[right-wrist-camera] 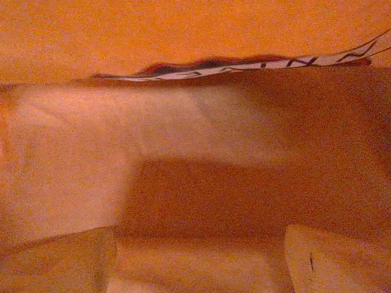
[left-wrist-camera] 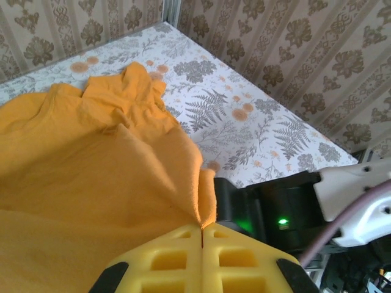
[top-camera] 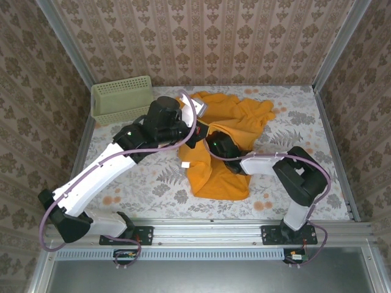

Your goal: Fold the inside-out t-shirt

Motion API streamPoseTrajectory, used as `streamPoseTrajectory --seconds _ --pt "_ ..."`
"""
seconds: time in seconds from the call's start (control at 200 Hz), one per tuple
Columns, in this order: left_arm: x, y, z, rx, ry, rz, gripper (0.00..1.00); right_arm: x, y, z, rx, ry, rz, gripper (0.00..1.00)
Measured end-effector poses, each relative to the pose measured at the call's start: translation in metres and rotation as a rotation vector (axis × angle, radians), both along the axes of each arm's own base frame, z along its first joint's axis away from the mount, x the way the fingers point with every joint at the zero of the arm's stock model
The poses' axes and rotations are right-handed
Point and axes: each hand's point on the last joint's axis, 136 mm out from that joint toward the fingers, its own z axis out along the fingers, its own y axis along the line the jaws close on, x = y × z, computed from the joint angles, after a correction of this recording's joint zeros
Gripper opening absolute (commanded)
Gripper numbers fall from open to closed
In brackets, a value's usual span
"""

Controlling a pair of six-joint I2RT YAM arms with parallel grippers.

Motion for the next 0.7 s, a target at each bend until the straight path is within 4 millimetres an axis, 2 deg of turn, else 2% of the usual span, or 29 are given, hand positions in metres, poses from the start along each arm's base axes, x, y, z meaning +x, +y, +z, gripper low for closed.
streamPoseTrajectory --seconds 0.185,0.29,0.335,0.365,0.38,0.555,0.7 --pt "0.002 -0.002 0.064 -0.078 -0.098 -0.008 0.0 0.028 0.0 -0.013 -0.016 0.046 -0.05 0.8" --pt "0.003 -0.003 0.085 -0.103 -0.129 -0.011 0.0 0.046 -0.003 -0.019 -0.031 0.082 -0.099 0.83" --pt "0.004 -0.005 0.088 -0.106 -0.132 -0.012 0.0 0.054 -0.003 -0.02 -0.031 0.098 -0.12 0.85" --pt "0.005 -0.007 0.088 -0.105 -0.131 -0.013 0.0 0.059 -0.004 -0.021 -0.032 0.109 -0.135 0.97" --pt "0.005 -0.008 0.088 -0.104 -0.13 -0.013 0.0 0.061 -0.004 -0.022 -0.033 0.116 -0.141 1.0" --pt "0.007 -0.021 0.077 -0.082 -0.115 -0.03 0.0 0.08 -0.012 -0.03 -0.062 0.204 -0.224 1.0" --pt "0.006 -0.029 0.085 -0.089 -0.122 -0.039 0.0 0.095 -0.016 -0.039 -0.104 0.292 -0.289 1.0"
